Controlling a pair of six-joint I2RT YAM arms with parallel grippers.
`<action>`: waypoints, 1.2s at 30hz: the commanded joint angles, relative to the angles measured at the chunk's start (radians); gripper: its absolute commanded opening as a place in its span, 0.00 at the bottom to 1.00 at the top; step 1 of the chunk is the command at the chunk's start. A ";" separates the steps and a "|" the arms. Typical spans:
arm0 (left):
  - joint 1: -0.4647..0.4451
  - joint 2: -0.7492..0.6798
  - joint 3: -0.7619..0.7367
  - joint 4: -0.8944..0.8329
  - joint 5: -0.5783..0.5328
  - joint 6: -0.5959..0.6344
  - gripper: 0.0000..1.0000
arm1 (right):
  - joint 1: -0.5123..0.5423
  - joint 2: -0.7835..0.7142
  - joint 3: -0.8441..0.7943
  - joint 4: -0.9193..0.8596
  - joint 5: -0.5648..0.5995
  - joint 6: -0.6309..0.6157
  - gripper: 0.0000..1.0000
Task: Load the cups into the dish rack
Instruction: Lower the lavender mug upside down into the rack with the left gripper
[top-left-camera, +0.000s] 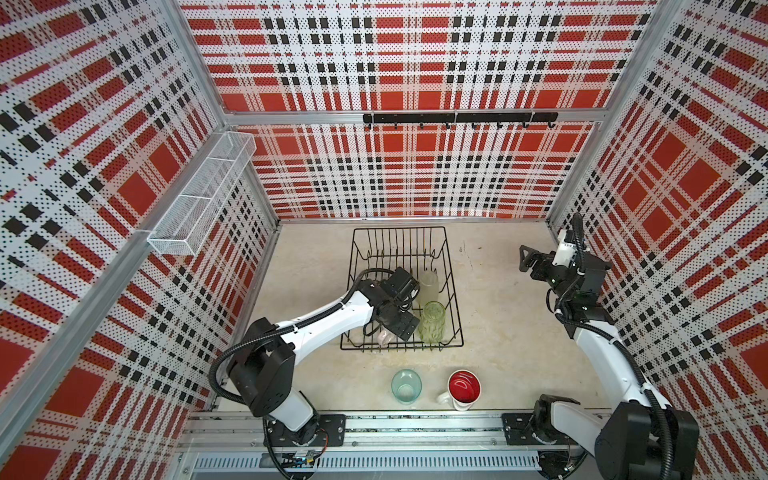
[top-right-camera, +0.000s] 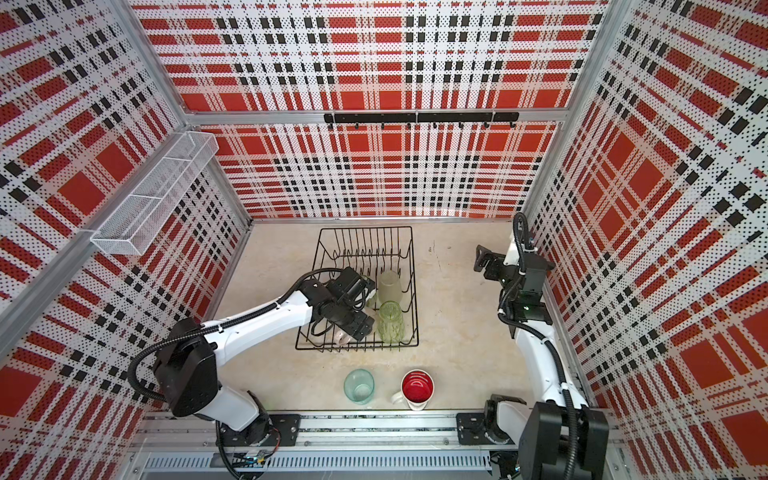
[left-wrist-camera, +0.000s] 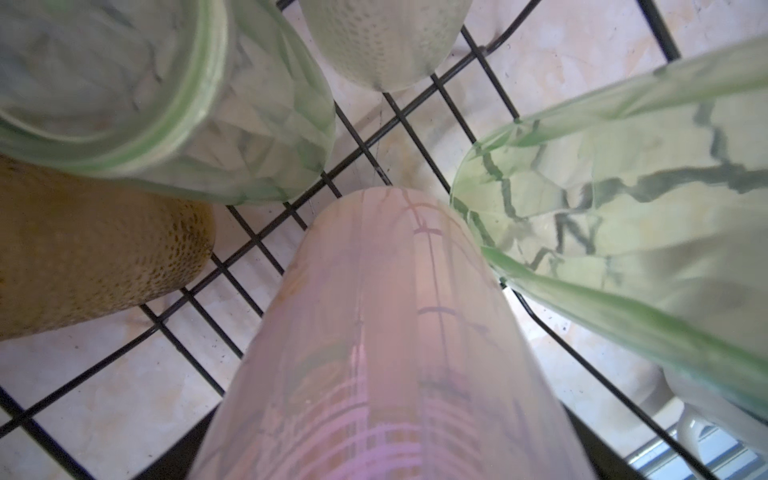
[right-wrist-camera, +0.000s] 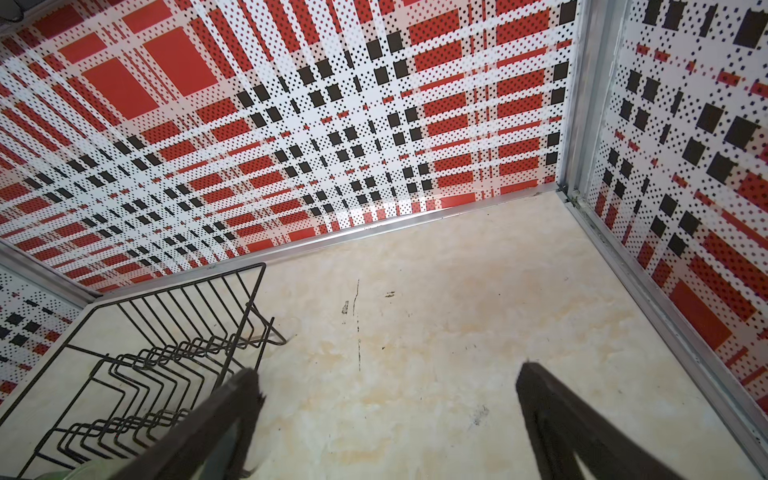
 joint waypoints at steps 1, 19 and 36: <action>0.001 -0.025 0.050 0.026 0.017 0.011 0.75 | -0.008 -0.019 0.015 -0.009 0.000 -0.027 1.00; 0.010 0.015 0.048 -0.093 -0.025 0.006 0.75 | -0.008 0.007 0.044 -0.013 -0.028 -0.029 1.00; 0.000 0.098 0.156 -0.136 -0.053 0.029 0.98 | -0.008 -0.006 0.035 -0.026 -0.011 -0.051 1.00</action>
